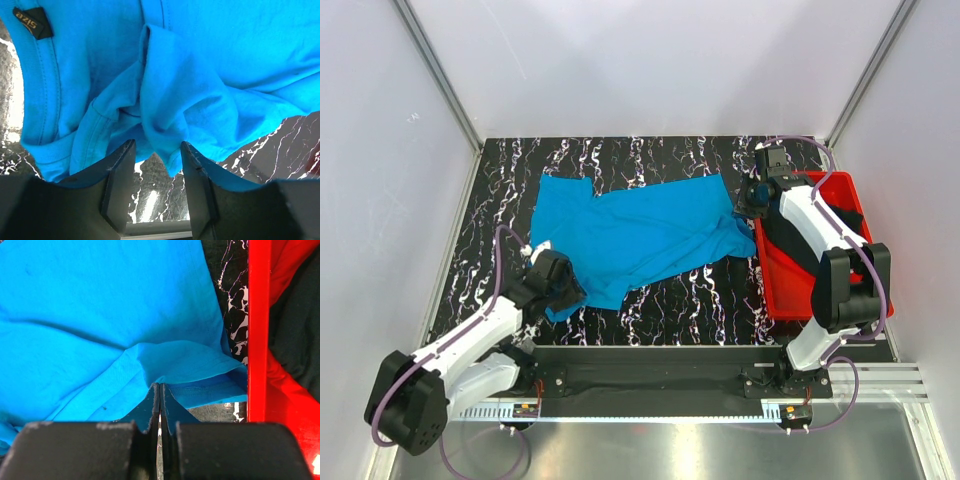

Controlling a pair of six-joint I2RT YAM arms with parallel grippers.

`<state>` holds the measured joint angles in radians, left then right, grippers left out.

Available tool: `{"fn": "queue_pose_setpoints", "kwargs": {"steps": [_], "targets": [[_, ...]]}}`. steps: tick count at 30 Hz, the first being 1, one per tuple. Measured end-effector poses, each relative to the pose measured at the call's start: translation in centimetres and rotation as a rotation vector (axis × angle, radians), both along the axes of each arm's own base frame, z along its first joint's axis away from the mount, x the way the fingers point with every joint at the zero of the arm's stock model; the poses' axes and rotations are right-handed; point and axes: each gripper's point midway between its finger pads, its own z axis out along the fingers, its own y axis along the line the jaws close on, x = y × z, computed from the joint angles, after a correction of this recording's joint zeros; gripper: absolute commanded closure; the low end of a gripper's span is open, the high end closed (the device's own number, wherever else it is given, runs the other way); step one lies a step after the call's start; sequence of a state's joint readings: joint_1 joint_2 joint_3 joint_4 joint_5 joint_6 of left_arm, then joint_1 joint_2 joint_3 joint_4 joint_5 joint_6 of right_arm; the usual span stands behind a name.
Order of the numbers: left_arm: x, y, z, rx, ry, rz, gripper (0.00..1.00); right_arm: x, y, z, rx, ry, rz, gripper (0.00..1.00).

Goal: Fold and stack the t-shirts
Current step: Flatten the tshirt out

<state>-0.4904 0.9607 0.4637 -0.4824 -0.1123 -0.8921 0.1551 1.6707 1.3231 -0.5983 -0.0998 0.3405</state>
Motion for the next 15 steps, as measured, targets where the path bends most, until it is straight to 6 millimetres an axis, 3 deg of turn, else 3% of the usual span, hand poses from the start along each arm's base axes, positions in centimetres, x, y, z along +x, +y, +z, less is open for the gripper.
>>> {"fn": "queue_pose_setpoints", "kwargs": {"steps": [5,8,12,13,14,15], "targets": [[0.30,-0.18,-0.17,-0.002,-0.001,-0.001,0.58,0.03,0.00,0.01,0.000,-0.001,0.000,1.00],[0.58,-0.34,-0.04,-0.008,-0.012,-0.001,0.66,0.02,0.00,0.01,0.000,-0.001,0.000,1.00],[0.93,-0.58,0.00,-0.016,-0.022,-0.002,0.80,0.02,0.00,0.01,0.000,-0.001,0.000,1.00],[0.99,-0.62,-0.03,-0.016,-0.022,-0.002,0.93,0.02,0.00,0.01,0.000,-0.001,0.000,1.00],[1.01,-0.67,-0.05,-0.018,-0.021,-0.002,1.00,0.02,0.00,0.01,0.000,-0.001,0.000,1.00],[1.04,-0.71,-0.02,-0.020,-0.022,-0.003,1.00,0.02,0.00,0.01,0.000,-0.001,0.000,1.00]]}}
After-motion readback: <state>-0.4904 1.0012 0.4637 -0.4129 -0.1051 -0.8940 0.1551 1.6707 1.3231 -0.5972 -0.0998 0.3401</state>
